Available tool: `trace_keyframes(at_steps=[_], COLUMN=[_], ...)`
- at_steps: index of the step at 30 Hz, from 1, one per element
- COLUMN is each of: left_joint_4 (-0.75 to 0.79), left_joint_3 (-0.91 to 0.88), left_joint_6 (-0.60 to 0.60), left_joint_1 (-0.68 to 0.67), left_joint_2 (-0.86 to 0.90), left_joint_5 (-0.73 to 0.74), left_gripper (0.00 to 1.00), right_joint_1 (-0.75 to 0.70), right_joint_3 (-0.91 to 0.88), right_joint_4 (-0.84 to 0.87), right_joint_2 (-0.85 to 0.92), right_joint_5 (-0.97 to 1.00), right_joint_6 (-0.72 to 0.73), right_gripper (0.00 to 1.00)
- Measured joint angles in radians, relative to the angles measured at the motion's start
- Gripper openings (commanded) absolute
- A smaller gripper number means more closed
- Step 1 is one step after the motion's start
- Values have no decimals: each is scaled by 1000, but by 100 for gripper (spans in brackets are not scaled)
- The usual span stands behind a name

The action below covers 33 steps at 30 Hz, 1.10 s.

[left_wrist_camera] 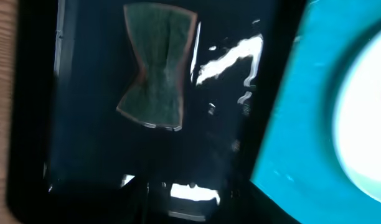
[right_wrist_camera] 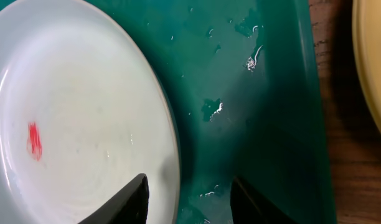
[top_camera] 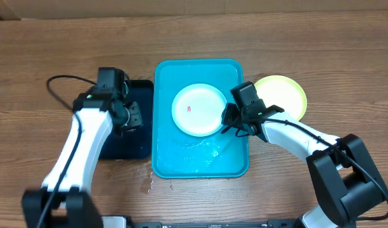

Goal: Clean dirty plates on tray and stack at the side
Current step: 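Lower left gripper into the black tray and grasp the sponge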

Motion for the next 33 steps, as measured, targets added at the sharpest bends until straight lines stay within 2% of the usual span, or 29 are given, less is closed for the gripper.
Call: trace_keyframes(at_steps=[5, 19, 22, 23, 33], left_joint_4=[31, 198, 212, 219, 286], left_joint_3=[-1, -1, -1, -1, -1], left_joint_6=[22, 52, 66, 72, 172], left_joint_1=[0, 48, 66, 71, 84], left_joint_2=[141, 178, 200, 208, 274], left_joint_5=[-45, -132, -132, -131, 4], left_gripper=[50, 47, 38, 35, 37], right_joint_1=[0, 0, 0, 0, 0], right_joint_3=[0, 0, 0, 0, 0], right_joint_4=[0, 0, 0, 0, -1], right_joint_2=[0, 0, 0, 0, 0], right_joint_5=[0, -1, 0, 0, 0], right_joint_6=[0, 0, 0, 0, 1], right_gripper=[44, 44, 44, 44, 44])
